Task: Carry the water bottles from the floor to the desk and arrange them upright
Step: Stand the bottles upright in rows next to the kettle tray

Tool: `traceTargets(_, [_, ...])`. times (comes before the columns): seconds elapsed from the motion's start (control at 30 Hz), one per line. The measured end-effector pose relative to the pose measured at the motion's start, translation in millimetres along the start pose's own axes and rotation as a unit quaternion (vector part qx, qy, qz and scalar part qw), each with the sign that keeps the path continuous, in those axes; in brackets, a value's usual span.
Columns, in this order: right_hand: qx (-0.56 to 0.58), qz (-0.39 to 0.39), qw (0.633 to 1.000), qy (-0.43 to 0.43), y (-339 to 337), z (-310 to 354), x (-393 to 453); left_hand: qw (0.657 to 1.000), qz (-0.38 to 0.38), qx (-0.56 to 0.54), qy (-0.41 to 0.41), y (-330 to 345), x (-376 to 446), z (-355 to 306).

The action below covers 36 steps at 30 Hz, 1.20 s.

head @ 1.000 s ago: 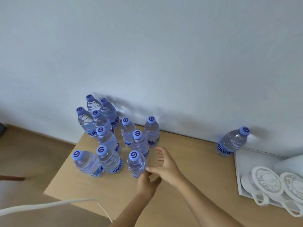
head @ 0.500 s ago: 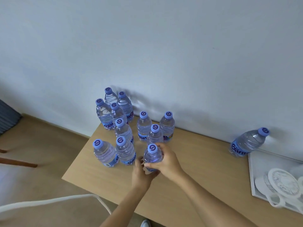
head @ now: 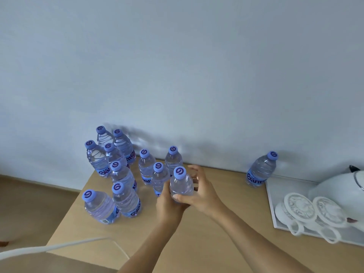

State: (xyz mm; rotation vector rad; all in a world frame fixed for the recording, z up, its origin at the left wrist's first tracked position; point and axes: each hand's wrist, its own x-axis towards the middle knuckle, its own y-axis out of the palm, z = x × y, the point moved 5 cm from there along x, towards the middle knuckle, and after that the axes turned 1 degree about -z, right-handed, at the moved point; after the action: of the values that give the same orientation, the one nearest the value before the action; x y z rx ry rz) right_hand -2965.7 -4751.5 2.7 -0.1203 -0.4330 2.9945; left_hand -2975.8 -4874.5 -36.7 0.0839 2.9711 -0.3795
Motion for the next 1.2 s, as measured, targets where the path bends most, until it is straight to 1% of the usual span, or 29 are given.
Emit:
traceTargets(0.07, [0.011,-0.032,0.999,0.007,-7.4,3.7,-2.3,1.0,-0.007,0.017,0.003,9.9,0.1,-9.1])
traceTargets(0.17, [-0.002,-0.097,0.995,0.007,-19.6,9.5,-3.3,0.998,0.003,0.058,0.007,27.0,-0.5,-19.7])
traceTargets(0.27, [-0.017,-0.122,0.992,-0.011,-36.0,14.1,-3.7,0.998,0.028,0.051,0.035,37.7,-3.5,-24.1])
traceTargets(0.33, [-0.012,-0.116,0.993,-0.022,-49.4,14.8,-4.7,0.995,0.065,0.035,0.061,41.2,-2.9,-26.3])
traceTargets(0.43, [0.002,-0.084,0.996,-0.011,-68.6,15.6,-4.1,0.983,0.148,0.042,0.104,42.7,5.7,-34.0])
traceTargets(0.53, [0.028,-0.034,0.999,0.01,-80.6,14.8,-1.7,0.966,0.236,0.044,0.1,46.7,15.1,-39.2])
traceTargets(0.6, [0.044,-0.005,0.999,0.02,-85.4,14.4,-0.8,0.96,0.263,0.034,0.089,51.4,15.3,-42.6])
traceTargets(0.63, [0.05,0.008,0.999,0.02,-86.5,14.6,-1.3,0.961,0.262,0.027,0.087,53.8,14.4,-43.3])
traceTargets(0.7, [0.062,0.025,0.998,0.02,-86.1,16.0,-3.9,0.968,0.237,0.009,0.083,56.5,11.5,-43.5])
traceTargets(0.8, [0.075,0.017,0.997,0.022,-84.1,17.6,-7.8,0.979,0.188,-0.015,0.075,61.4,7.8,-43.1])
traceTargets(0.83, [0.066,-0.001,0.998,0.011,-83.6,19.1,-8.0,0.983,0.167,-0.01,0.078,62.8,6.8,-43.4])
traceTargets(0.9, [0.039,-0.063,0.997,-0.008,-81.3,18.5,-6.4,0.99,0.118,0.011,0.083,65.1,3.6,-44.9])
traceTargets(0.97, [0.028,-0.131,0.991,0.003,-77.8,15.3,-5.9,0.995,0.075,0.029,0.067,68.7,0.1,-44.4])
traceTargets(1.03, [0.03,-0.163,0.986,0.007,-75.2,12.7,-5.3,0.997,0.046,0.037,0.054,71.2,-3.0,-43.4])
traceTargets(1.1, [0.034,-0.162,0.986,0.009,-77.3,11.5,-3.8,0.995,0.055,0.052,0.071,72.3,-2.8,-44.2])
traceTargets(1.2, [0.047,-0.122,0.991,0.007,-88.7,12.0,-0.9,0.985,0.127,0.056,0.1,69.4,6.8,-45.8])
